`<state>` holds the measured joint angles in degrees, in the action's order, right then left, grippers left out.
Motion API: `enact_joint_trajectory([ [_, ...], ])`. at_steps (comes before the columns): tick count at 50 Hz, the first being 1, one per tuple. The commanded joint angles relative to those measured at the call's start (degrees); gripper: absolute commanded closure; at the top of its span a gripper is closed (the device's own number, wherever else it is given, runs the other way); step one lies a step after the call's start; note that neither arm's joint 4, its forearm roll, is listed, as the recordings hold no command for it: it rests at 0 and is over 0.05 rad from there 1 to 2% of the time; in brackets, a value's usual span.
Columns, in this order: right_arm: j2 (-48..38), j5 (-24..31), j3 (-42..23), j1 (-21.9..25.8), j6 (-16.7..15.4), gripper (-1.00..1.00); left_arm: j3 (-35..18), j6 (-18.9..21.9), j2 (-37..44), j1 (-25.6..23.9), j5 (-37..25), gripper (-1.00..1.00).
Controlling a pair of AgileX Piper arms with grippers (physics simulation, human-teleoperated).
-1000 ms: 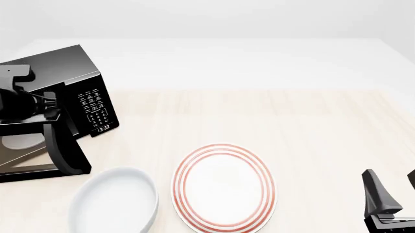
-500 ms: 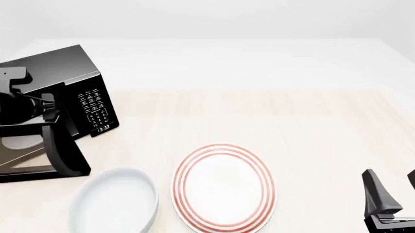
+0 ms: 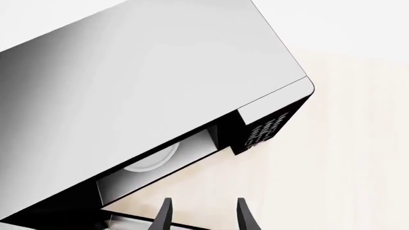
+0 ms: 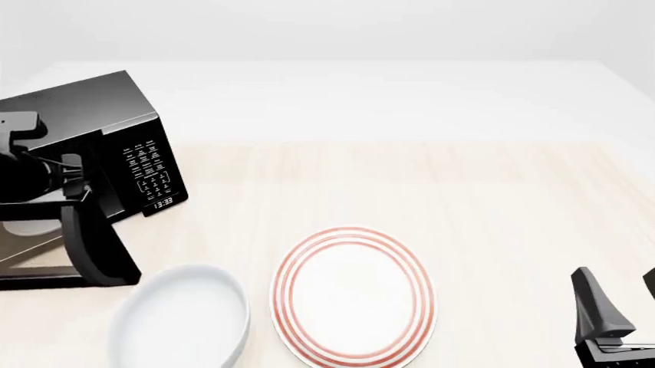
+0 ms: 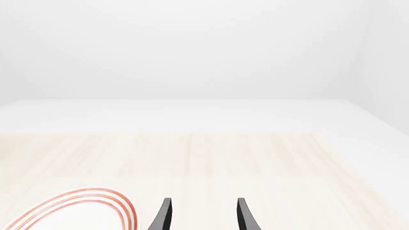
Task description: Open the microwave.
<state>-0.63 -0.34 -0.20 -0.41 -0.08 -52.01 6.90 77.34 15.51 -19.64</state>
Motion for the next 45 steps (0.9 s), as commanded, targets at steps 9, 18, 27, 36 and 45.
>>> enact_joint_trajectory([
  [9, 0.0, 0.0, 0.0, 0.0, 0.0, -1.00, 3.9, -0.9, -1.2, 0.4, 0.1, -1.00],
  [18, 0.0, 0.0, 0.0, 0.0, 0.0, -1.00, 5.0, -1.1, -2.9, 0.5, -0.4, -1.00],
  [27, 0.0, 0.0, 0.0, 0.0, 0.0, -1.00, 7.4, -1.4, -3.8, 0.7, 0.6, -1.00],
  [36, 0.0, 0.0, 0.0, 0.0, 0.0, -1.00, 8.8, -1.2, -5.2, 1.1, 0.4, -1.00],
  [45, 0.0, 0.0, 0.0, 0.0, 0.0, -1.00, 9.7, -1.1, -7.3, 1.5, -0.7, -1.00],
])
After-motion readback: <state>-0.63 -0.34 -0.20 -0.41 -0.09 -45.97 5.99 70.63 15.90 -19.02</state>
